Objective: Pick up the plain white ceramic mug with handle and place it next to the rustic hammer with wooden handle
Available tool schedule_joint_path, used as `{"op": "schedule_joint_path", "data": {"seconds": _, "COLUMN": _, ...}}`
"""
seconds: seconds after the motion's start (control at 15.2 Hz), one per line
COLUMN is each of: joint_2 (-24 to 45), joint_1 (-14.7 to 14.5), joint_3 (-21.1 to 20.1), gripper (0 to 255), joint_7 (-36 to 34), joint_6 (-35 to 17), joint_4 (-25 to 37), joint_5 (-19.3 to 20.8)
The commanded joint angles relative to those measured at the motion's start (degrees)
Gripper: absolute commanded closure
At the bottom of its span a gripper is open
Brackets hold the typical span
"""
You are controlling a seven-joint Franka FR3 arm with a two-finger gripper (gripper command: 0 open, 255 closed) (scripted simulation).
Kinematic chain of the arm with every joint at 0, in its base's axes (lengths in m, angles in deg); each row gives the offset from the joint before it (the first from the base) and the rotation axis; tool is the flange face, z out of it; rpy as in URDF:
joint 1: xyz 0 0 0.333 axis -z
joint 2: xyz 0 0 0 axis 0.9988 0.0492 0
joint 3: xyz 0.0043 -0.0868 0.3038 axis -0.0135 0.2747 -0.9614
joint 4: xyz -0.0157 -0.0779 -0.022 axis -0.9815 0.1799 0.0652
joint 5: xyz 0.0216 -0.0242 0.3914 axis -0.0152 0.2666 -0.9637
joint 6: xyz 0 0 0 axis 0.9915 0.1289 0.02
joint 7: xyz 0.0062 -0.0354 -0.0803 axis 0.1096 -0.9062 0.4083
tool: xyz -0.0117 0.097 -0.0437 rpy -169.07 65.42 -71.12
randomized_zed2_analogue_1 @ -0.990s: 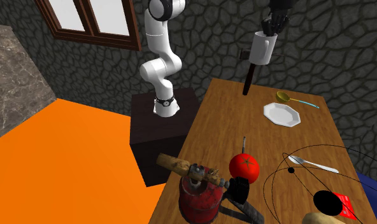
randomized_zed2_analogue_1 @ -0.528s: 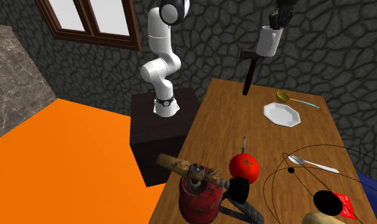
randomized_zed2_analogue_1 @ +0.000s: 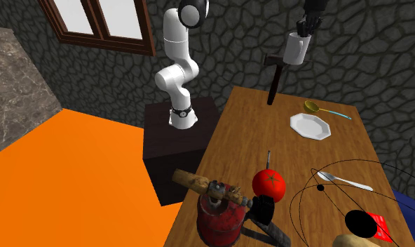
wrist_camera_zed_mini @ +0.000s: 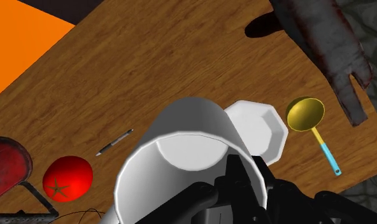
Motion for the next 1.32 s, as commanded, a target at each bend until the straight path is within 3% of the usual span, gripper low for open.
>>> {"op": "schedule_joint_path", "data": {"seconds": 0.0, "joint_2": -0.9, "joint_1": 0.4, "joint_3": 0.2, "gripper": 255, "joint_7": 0.2, "joint_6": -2.1, "joint_4": -2.7, "joint_5": -0.6}}
{"op": "schedule_joint_path", "data": {"seconds": 1.25, "joint_2": -6.9, "joint_1": 2.4, "joint_3": 1.5, "gripper": 255, "joint_7": 2.0, "joint_6": -18.6, "joint_4": -23.9, "joint_5": -4.4}}
